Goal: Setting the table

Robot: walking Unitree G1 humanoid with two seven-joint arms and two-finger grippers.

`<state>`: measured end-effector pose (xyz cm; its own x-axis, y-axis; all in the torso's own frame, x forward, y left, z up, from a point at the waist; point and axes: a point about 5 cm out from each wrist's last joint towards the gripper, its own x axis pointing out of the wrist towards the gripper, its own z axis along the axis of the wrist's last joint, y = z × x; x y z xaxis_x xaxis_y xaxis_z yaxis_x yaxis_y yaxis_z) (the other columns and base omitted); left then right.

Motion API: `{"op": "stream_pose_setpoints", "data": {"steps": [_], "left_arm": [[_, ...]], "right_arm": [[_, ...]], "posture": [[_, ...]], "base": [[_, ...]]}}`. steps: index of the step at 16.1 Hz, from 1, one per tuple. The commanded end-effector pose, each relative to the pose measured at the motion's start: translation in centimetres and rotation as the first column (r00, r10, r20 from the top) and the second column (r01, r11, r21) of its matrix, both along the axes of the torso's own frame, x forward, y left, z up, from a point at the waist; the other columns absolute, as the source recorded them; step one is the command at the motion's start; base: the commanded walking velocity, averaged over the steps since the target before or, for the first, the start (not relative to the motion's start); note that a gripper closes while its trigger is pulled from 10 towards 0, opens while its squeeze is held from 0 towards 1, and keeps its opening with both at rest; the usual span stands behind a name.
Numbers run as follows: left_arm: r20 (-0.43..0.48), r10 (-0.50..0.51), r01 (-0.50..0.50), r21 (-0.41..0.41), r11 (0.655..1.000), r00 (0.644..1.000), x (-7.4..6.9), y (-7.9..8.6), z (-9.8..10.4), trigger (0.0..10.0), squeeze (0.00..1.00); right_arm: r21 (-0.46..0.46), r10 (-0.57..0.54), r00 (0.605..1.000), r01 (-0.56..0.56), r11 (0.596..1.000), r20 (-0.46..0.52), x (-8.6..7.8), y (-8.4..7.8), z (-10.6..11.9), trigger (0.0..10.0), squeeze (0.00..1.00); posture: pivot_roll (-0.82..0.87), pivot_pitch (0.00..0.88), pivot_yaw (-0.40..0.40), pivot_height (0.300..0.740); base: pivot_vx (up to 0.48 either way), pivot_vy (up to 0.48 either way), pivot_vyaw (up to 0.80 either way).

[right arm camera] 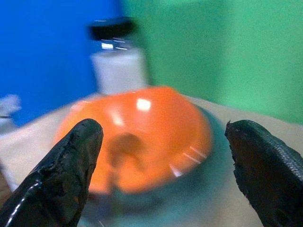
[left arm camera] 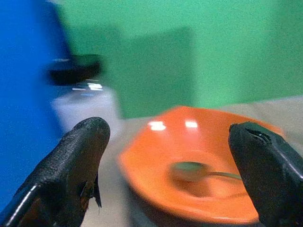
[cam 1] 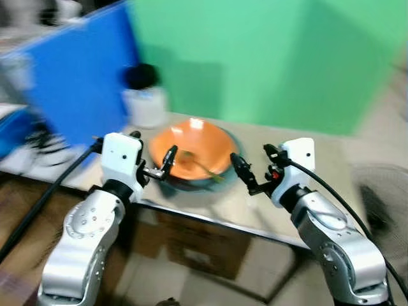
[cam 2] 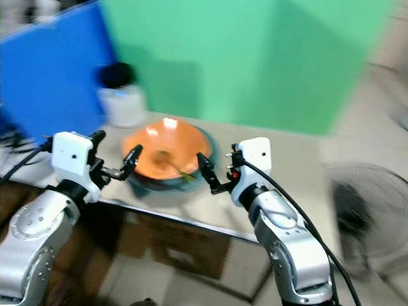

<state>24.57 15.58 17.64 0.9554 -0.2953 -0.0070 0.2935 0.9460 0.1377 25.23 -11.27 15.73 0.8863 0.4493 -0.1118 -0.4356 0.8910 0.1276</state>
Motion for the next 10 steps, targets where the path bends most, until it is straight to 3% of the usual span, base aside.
{"op": "stream_pose_setpoints", "data": {"steps": [1,7,8,9,10], "left_arm": [[-0.006,0.029,-0.029,0.013,0.999,1.0,-0.18,0.69,-0.06,10.0,0.0],[-0.023,-0.018,0.018,0.031,0.999,1.0,-0.26,0.31,-0.21,10.0,0.0],[-0.026,-0.028,0.029,0.038,0.999,0.999,-0.19,0.3,-0.23,10.0,0.0],[-0.03,-0.06,0.062,0.054,0.997,0.998,-0.21,0.19,-0.3,10.0,0.0],[-0.038,-0.08,0.082,0.07,0.994,0.996,-0.3,0.11,-0.36,10.0,0.0]], "right_arm": [[0.026,0.05,0.999,-0.05,0.998,0.018,0.01,0.91,0.58,10.0,0.0],[0.001,0.092,0.995,-0.092,0.996,0.028,0.37,0.75,1.31,10.0,0.0],[-0.013,0.1,0.995,-0.1,0.995,-0.003,0.61,0.67,1.41,10.0,0.36],[-0.053,0.152,0.986,-0.155,0.986,-0.065,0.76,0.7,1.43,10.0,1.0],[-0.064,0.171,0.981,-0.176,0.982,-0.087,0.75,0.77,1.43,10.0,1.0]], "posture": [[0.18,0.0,0.02,0.74],[0.18,0.0,0.025,0.74],[0.18,0.0,0.026,0.74],[0.18,0.0,0.027,0.74],[0.17,0.0,0.028,0.74]], "base": [[0.33,0.0,0.0],[0.316,0.0,0.0],[0.304,0.0,0.0],[0.0,0.0,0.0],[0.0,0.0,0.0]]}}
